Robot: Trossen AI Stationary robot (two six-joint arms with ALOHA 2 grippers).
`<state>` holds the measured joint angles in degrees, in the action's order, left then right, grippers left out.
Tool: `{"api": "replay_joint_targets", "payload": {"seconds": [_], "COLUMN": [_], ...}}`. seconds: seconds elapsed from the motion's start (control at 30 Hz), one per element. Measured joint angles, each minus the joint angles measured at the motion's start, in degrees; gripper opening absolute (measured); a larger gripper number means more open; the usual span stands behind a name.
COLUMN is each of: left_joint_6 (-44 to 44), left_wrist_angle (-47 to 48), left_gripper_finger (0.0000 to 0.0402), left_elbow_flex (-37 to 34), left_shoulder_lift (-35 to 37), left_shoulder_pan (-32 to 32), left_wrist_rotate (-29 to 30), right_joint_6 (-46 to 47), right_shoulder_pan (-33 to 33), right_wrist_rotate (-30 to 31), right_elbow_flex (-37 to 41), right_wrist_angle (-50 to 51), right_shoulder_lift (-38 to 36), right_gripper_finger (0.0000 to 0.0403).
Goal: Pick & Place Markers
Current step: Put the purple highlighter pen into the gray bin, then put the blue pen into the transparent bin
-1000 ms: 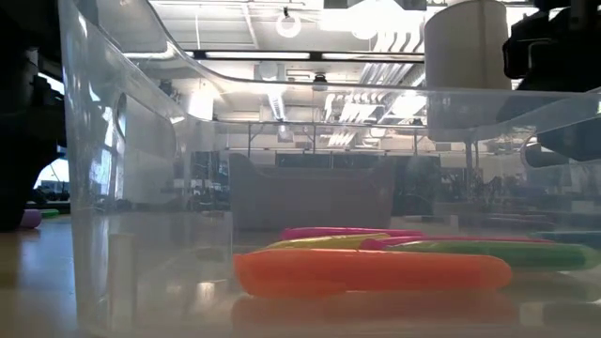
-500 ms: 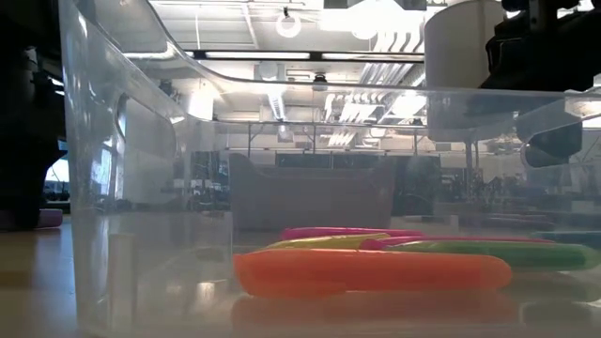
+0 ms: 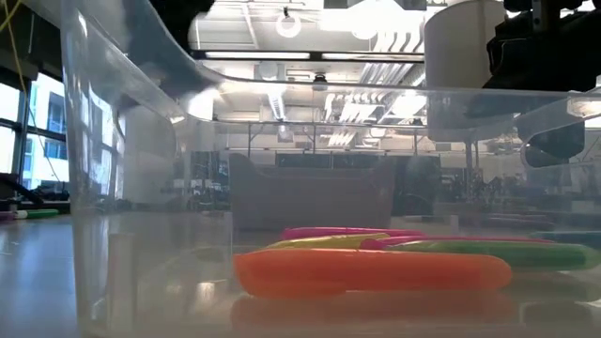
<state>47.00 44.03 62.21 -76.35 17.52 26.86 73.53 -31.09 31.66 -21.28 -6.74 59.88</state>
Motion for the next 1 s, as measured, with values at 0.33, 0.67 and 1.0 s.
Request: {"api": "replay_joint_targets", "payload": {"seconds": [0.33,0.67,1.0], "left_joint_6": [-29.8,-33.9,-33.9], "left_wrist_angle": [-4.3,6.2,10.9], "left_gripper_finger": [0.0053,0.0113,0.0133], "left_elbow_flex": [21.0,34.6,40.5], "left_shoulder_lift": [-18.1,-35.8,-36.3], "left_shoulder_pan": [-13.0,-16.5,-18.4], "left_wrist_rotate": [-12.5,-19.4,-22.3], "right_joint_6": [-4.2,-8.2,-17.7], "right_shoulder_pan": [0.0,0.0,0.0], "right_wrist_rotate": [-0.5,-3.3,-3.8], "right_elbow_flex": [0.0,0.0,0.0], "right_wrist_angle": [1.1,1.7,2.2], "right_shoulder_lift": [0.0,0.0,0.0], "right_gripper_finger": [0.0,0.0,0.0]}}
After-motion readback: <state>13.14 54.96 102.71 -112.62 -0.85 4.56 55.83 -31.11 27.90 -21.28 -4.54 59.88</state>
